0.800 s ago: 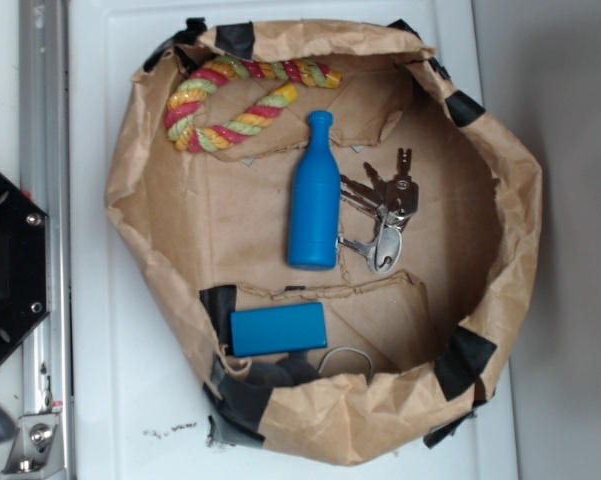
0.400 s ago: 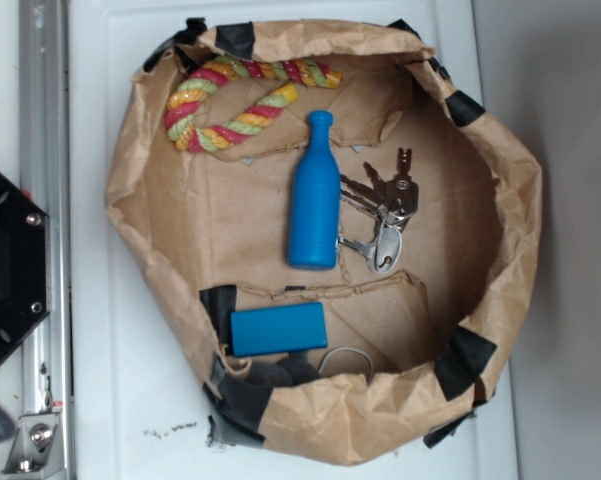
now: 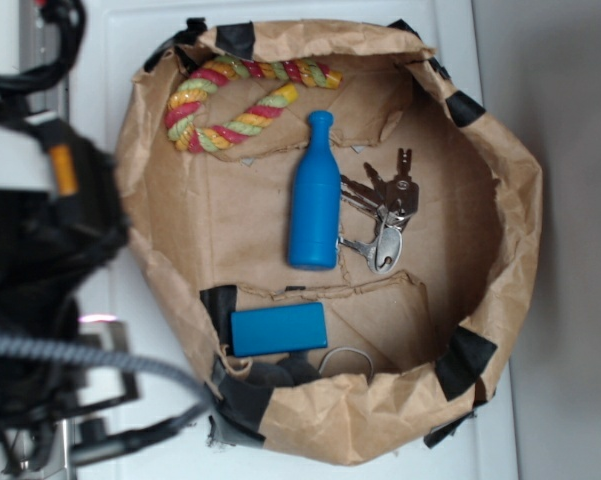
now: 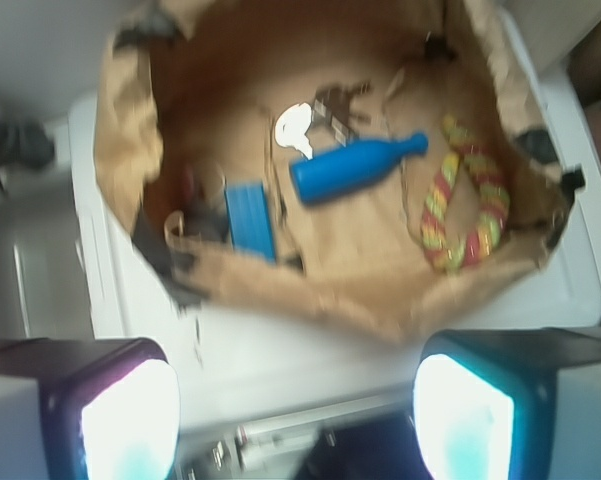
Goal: Grab the silver keys.
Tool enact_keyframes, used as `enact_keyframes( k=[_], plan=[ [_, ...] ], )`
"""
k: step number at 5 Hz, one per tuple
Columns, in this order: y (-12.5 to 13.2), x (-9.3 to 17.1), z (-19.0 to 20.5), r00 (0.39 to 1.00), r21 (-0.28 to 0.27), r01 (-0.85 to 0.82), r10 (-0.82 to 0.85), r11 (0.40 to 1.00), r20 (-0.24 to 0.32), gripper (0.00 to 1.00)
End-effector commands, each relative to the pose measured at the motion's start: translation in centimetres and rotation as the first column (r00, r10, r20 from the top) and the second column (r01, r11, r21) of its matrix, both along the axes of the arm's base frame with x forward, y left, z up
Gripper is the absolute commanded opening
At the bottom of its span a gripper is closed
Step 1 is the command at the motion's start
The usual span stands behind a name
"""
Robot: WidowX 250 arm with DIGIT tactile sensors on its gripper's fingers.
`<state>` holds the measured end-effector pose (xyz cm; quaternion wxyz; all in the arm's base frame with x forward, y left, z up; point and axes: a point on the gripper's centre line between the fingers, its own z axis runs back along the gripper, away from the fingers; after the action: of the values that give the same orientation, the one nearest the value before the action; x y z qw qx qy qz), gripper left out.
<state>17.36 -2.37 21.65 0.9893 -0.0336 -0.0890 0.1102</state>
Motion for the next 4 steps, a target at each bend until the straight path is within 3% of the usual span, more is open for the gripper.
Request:
enact_keyframes(
  k=[1, 2, 4],
  plan=[
    [1.8, 4.4, -2.8, 0.960, -0.005, -0.267, 0.266, 0.964, 0.089, 1.00],
    [1.9, 5.6, -4.0, 0.926, -0.047, -0.355, 0.358, 0.934, 0.116, 1.00],
    [1.6, 7.2, -8.0, 0.931, -0.009, -0.341, 0.339, 0.940, 0.134, 1.00]
  ],
)
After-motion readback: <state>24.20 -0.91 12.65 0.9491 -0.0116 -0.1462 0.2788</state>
